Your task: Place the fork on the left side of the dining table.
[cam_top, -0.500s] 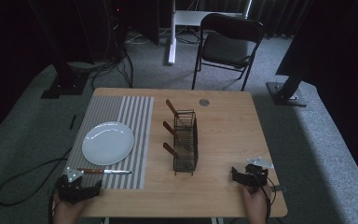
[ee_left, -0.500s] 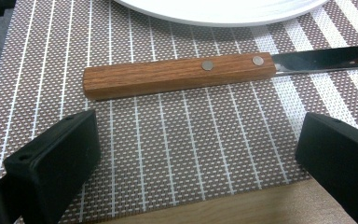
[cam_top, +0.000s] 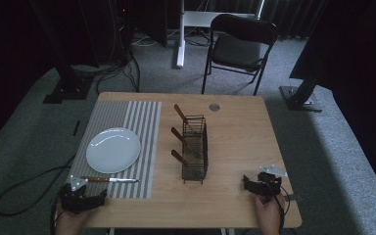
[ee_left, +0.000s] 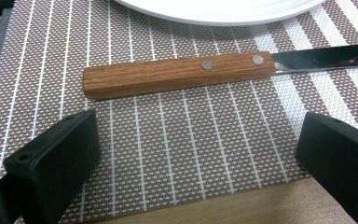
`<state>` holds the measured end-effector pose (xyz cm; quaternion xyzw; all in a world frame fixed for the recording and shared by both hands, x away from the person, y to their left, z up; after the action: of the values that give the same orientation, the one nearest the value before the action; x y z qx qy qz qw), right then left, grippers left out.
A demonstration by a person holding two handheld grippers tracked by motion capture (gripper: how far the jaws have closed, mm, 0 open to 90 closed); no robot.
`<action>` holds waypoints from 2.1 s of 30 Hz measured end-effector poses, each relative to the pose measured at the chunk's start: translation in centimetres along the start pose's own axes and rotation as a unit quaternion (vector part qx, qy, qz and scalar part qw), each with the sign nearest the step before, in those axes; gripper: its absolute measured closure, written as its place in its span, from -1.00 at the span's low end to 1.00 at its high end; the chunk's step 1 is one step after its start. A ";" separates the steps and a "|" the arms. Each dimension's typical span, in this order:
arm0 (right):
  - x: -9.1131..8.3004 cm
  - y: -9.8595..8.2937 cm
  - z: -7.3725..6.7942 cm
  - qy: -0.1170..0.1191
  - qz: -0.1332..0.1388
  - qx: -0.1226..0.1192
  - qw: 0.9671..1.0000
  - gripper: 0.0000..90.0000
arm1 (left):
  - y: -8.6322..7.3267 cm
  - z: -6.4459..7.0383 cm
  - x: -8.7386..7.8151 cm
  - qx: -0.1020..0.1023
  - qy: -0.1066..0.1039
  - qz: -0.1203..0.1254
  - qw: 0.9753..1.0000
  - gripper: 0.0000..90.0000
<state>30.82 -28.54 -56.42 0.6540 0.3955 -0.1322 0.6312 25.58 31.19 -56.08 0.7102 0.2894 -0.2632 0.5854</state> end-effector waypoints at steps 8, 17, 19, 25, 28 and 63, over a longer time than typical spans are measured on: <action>0.0 0.0 0.0 0.000 0.000 0.000 1.000 -0.72 | 0.0 -0.1 0.0 0.007 -0.007 -0.001 1.000 -1.00; 0.0 0.0 0.0 0.000 0.000 0.000 1.000 -0.72 | 0.0 -0.4 -0.2 0.022 -0.021 -0.008 1.000 -1.00; 0.0 0.0 0.0 0.000 0.000 0.000 1.000 -0.72 | 0.0 -0.5 -0.3 0.020 -0.024 -0.010 0.999 -0.99; 0.0 0.0 0.0 0.000 0.000 0.000 1.000 -0.72 | 0.1 -0.6 -0.8 0.003 -0.048 -0.011 0.999 -0.98; 0.0 0.0 0.0 0.000 0.000 0.000 1.000 -0.72 | 0.3 -0.2 -1.2 0.007 -0.057 -0.007 0.998 -0.98; 0.0 0.0 0.0 0.000 0.000 0.000 1.000 -0.72 | 5.0 7.0 -4.2 0.062 -0.168 0.035 0.983 -0.94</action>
<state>30.82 -28.54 -56.42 0.6540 0.3954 -0.1323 0.6312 26.02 23.18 -50.98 0.7004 0.1451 -0.3759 0.5891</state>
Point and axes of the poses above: each handheld gripper's, and its own axes: x roughly forward along the jaws, y roughly out of its top, z roughly to its right, the point moved 2 cm from there along x, roughly forward along the jaws, and after that the axes turned 13 degrees about y, right-handed, at the moved point
